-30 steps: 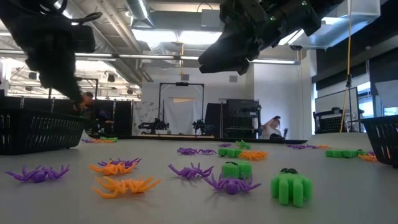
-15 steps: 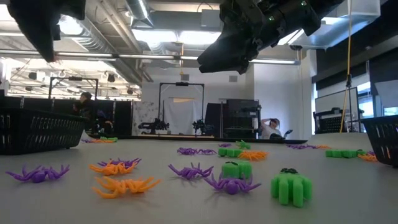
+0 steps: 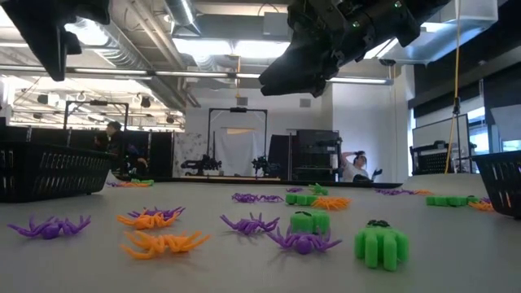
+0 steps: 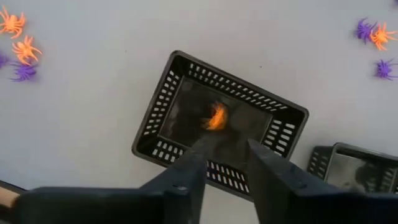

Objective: Sort Halloween decoration
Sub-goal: Put the orange spider toy into the top black basket

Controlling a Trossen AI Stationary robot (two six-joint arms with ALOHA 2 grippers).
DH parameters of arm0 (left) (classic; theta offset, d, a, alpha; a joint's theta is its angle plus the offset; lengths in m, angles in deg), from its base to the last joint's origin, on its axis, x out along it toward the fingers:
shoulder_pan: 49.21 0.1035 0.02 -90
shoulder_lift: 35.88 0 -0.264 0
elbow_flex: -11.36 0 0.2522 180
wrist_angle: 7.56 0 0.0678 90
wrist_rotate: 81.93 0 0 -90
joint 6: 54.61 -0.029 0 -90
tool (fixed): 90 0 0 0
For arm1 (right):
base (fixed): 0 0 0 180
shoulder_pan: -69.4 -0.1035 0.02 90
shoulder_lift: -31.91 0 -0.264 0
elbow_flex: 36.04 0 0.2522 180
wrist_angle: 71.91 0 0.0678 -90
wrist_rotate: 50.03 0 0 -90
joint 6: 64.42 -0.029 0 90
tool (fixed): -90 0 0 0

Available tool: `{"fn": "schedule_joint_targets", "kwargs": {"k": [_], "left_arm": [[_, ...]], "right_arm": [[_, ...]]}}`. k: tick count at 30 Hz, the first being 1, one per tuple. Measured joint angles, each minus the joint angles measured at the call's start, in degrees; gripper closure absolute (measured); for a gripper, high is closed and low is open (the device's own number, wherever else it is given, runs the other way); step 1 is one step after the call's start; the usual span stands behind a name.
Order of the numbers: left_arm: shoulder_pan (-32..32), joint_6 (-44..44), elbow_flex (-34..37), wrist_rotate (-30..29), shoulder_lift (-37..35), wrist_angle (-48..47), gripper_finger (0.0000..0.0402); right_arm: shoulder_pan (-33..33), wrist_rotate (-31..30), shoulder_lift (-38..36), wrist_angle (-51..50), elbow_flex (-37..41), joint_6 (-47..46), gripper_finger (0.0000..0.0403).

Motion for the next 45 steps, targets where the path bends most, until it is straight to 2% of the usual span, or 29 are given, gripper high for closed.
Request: {"fn": "schedule_joint_targets", "kwargs": {"k": [5, 7, 9, 12, 17, 22, 25, 29, 34, 38, 45], "left_arm": [[-0.01, 0.00, 0.00, -2.57, 0.00, 0.53, 0.0261], [-0.78, -0.07, 0.03, -6.27, -0.03, 2.16, 0.0256], [-2.78, -2.57, 1.17, -12.30, -0.56, 7.63, 0.0255], [-6.24, -11.09, 4.70, -19.36, -2.25, 19.28, 0.0258], [-7.76, -24.18, 11.52, -23.74, -5.90, 39.58, 0.0264], [-7.19, -34.52, 20.20, -24.80, -11.39, 60.12, 0.0270], [-6.30, -37.09, 26.20, -24.80, -13.51, 71.30, 0.0274], [-5.83, -39.42, 33.95, -24.36, -13.95, 87.02, 0.0276], [-5.83, -44.84, 39.82, -24.46, -13.95, 100.37, 0.0276], [-5.81, -47.68, 40.23, -24.35, -14.01, 105.91, 0.0276], [-5.81, -48.12, 40.19, -23.84, -13.95, 105.80, 0.0276]], "right_arm": [[0.00, -2.09, 0.00, -1.58, 0.01, 0.59, 0.0229], [0.02, -3.26, 0.00, -3.56, 0.01, 0.97, 0.0229], [0.69, -3.81, 0.00, -5.50, 0.02, 0.96, 0.0229], [2.40, -4.01, 0.00, -9.50, 0.00, -0.33, 0.0229], [7.12, -4.03, 0.00, -15.94, 0.02, -1.99, 0.0229], [12.26, -4.04, 0.00, -18.90, 0.02, -2.07, 0.0229], [14.82, -4.04, 0.00, -20.39, 0.02, -1.86, 0.0229], [17.93, -4.95, 0.00, -20.57, 0.02, -2.05, 0.0229], [22.06, -7.88, 0.00, -21.49, 0.02, -3.83, 0.0229], [25.25, -7.56, 0.00, -22.78, 0.02, -4.72, 0.0229], [27.53, -4.97, 3.86, -22.52, 0.04, -4.80, 0.0229]]}}
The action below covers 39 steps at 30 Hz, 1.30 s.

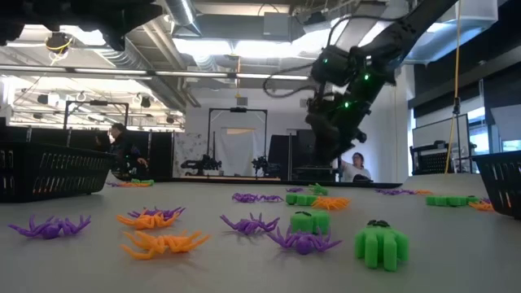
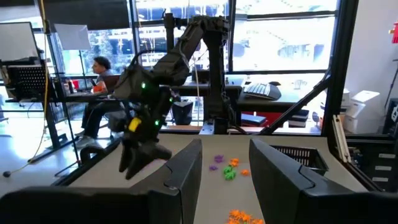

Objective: Sort Halloween decoration
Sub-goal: Put the orange spider toy into the top black basket

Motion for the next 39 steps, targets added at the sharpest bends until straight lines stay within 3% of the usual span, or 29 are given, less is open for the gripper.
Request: {"fn": "schedule_joint_targets", "kwargs": {"k": [8, 15, 20, 27, 39], "left_arm": [[0.32, 0.01, -0.02, 0.07, -0.02, -0.15, 0.0276], [0.59, 0.12, -0.02, 0.07, -0.02, -0.29, 0.0276], [0.59, 0.17, -0.02, 0.07, 0.01, -0.30, 0.0276], [0.59, 0.19, -0.02, 0.05, 0.01, -0.38, 0.0276], [0.59, 2.75, -0.09, -0.70, 0.05, -0.73, 0.0276]], "right_arm": [[-0.12, 2.00, 7.45, 0.34, 0.04, 0.06, 0.0229], [-0.14, 1.96, 9.30, 1.68, -0.20, 0.02, 0.0232], [-0.14, 2.14, 9.41, 2.87, -0.13, 0.41, 0.0279], [-0.14, 2.07, 9.54, 4.29, -0.09, 2.18, 0.0390], [-1.96, 3.44, 4.14, 4.11, -0.90, 2.76, 0.0398]]}}
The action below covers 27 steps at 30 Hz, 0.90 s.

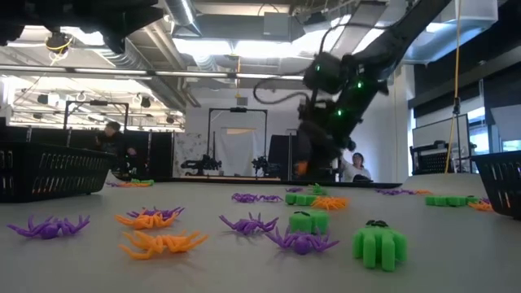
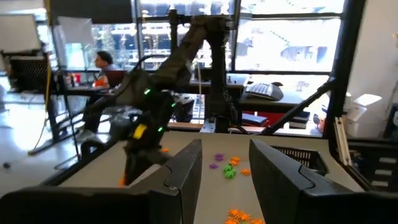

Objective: Sort Halloween decoration
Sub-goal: Put the orange spider toy into the top black basket

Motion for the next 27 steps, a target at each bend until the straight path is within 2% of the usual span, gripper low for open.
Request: {"fn": "schedule_joint_targets", "kwargs": {"k": [4, 8, 13, 20, 27], "left_arm": [[0.02, 1.85, 0.00, -2.88, 0.06, -0.78, 0.0276], [0.05, 1.96, -0.02, -5.68, 1.81, -0.94, 0.0271], [1.92, 4.32, -0.02, -6.12, 6.22, -0.53, 0.0238], [6.52, 5.40, -0.71, -2.19, 12.94, 3.32, 0.0168], [9.43, 4.56, -6.15, 0.16, 22.37, 3.76, 0.0145]], "right_arm": [[-3.25, 0.49, -2.89, 0.98, 0.04, -0.27, 0.0400], [-7.67, 3.36, -4.57, 6.55, 0.02, -0.43, 0.0399], [-13.27, 6.18, -4.87, 16.17, -0.02, -1.36, 0.0401], [-18.59, 6.07, -4.87, 22.16, -1.00, -1.42, 0.0401], [-20.83, 5.86, -4.48, 22.37, -4.52, -1.05, 0.0402]]}}
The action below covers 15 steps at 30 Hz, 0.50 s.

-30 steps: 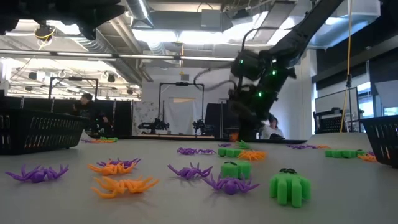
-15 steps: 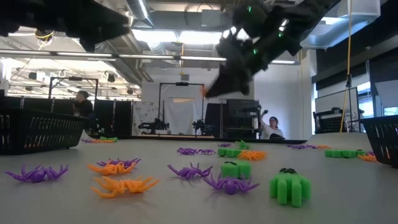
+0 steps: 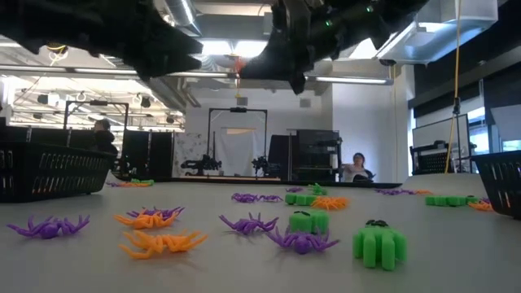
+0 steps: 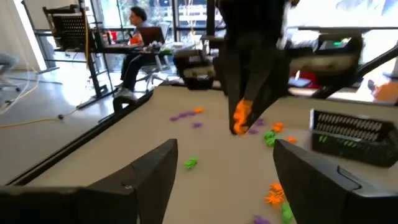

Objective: Sort Halloween decoration
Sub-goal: Put the orange spider toy into the top black basket

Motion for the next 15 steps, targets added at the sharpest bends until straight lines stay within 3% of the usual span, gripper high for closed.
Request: {"fn": "schedule_joint_targets", "kwargs": {"k": [15], "left_arm": [[1.02, -4.59, -11.06, 0.91, 14.18, 0.24, 0.0150]], "right_arm": [[0.09, -0.81, 0.00, -0.14, -0.70, 0.46, 0.0402]]}}
